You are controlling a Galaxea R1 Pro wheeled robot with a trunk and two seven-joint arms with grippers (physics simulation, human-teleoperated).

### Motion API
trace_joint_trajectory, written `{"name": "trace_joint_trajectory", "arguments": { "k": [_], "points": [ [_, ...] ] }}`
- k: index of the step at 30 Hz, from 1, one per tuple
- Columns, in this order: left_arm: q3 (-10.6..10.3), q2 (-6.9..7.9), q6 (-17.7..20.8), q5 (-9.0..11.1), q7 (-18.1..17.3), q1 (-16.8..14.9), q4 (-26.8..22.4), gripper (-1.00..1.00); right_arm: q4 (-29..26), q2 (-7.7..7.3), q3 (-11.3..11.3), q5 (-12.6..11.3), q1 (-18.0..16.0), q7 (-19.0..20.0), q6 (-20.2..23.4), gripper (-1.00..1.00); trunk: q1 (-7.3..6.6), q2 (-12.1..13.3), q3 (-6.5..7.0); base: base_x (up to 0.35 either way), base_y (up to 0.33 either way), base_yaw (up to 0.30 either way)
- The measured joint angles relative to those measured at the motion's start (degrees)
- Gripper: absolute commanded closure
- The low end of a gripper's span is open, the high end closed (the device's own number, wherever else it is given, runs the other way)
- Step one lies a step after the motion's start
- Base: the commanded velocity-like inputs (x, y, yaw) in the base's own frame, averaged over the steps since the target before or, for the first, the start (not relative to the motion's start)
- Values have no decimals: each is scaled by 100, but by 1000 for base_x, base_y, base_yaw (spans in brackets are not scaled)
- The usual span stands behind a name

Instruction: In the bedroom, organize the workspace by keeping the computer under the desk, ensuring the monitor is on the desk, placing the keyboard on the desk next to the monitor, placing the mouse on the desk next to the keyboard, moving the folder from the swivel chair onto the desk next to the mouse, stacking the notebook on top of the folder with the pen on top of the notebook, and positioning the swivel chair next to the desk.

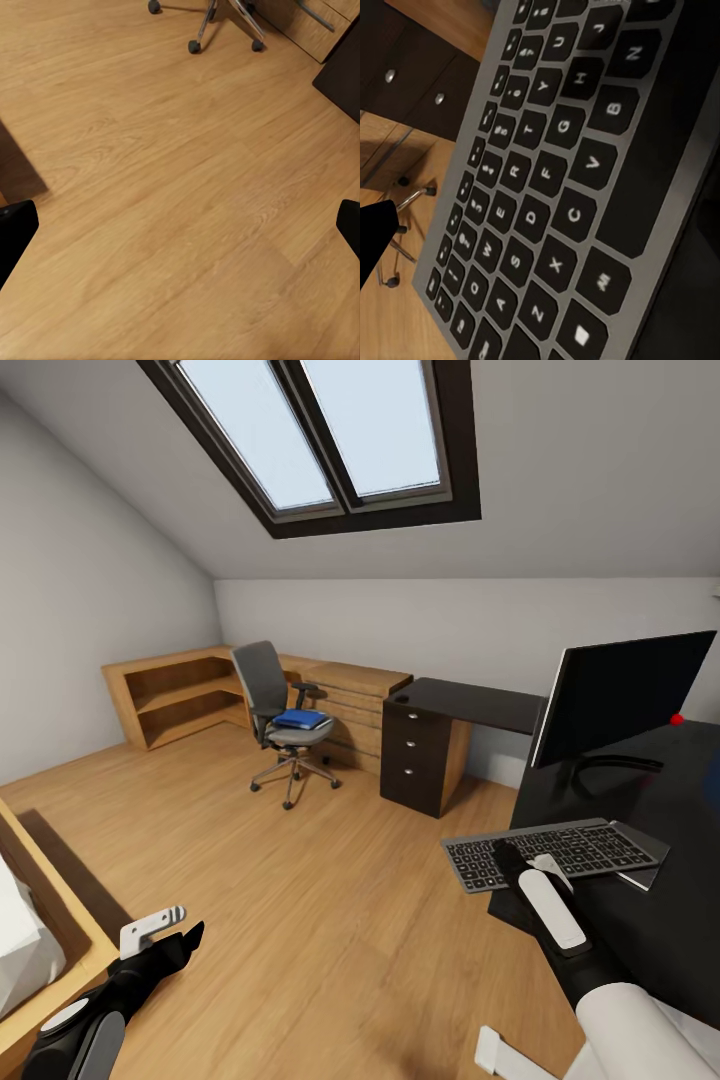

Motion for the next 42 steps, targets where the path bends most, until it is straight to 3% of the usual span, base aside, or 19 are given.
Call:
{"name": "trace_joint_trajectory", "arguments": {
  "k": [42],
  "points": [
    [-2,0,-2,0,0,0,0,-100,0,-14,-18,-1,0,0,-71,-100,0,0,0,63,0,0]
  ]
}}
